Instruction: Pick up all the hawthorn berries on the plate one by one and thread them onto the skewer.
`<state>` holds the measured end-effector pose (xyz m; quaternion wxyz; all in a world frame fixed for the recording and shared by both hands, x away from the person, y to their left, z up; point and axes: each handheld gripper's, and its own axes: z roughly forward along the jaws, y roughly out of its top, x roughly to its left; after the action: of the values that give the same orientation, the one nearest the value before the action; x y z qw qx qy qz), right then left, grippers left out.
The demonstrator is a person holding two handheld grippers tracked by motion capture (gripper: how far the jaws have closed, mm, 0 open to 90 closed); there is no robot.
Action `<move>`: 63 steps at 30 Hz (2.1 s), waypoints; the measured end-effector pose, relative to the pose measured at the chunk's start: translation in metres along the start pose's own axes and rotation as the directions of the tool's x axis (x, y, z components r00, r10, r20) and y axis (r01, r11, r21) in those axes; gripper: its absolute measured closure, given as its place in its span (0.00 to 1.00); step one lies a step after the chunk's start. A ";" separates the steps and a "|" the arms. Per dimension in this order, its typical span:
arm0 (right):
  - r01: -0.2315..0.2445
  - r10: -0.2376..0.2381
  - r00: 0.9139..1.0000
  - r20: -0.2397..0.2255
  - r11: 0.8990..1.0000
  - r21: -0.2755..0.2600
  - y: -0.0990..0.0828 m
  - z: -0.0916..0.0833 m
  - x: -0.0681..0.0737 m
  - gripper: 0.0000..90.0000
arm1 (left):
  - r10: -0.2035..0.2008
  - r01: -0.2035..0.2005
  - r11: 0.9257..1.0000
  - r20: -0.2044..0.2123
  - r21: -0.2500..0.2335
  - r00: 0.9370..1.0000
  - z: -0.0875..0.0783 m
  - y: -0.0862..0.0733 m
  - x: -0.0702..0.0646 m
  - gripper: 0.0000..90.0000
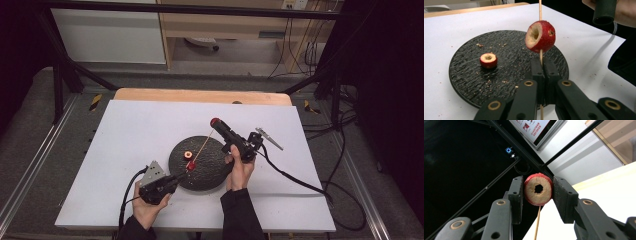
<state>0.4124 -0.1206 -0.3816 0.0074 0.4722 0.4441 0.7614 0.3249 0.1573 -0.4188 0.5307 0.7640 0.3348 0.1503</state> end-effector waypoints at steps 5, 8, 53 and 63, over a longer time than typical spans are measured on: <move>-0.019 0.019 1.000 -0.013 1.000 -0.007 0.001 -0.001 0.001 0.69 | -0.010 0.010 1.000 -0.006 -0.003 1.000 0.000 0.000 0.001 0.98; -0.029 0.029 0.999 -0.019 1.000 -0.008 0.001 -0.001 0.001 0.69 | -0.009 0.009 1.000 -0.007 -0.012 1.000 0.000 0.000 0.000 0.98; -0.124 0.123 0.991 -0.054 0.992 -0.005 0.005 -0.002 0.003 0.69 | 0.005 -0.005 0.999 -0.005 -0.045 1.000 0.000 0.000 -0.004 0.98; -0.137 0.136 0.989 -0.063 0.991 -0.009 0.006 -0.003 0.004 0.69 | 0.011 -0.012 0.998 -0.007 -0.062 1.000 -0.001 0.000 -0.005 0.98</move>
<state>0.4103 -0.1246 -0.3751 -0.0553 0.4774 0.4054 0.7776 0.3207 0.1551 -0.4176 0.5521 0.7487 0.3273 0.1660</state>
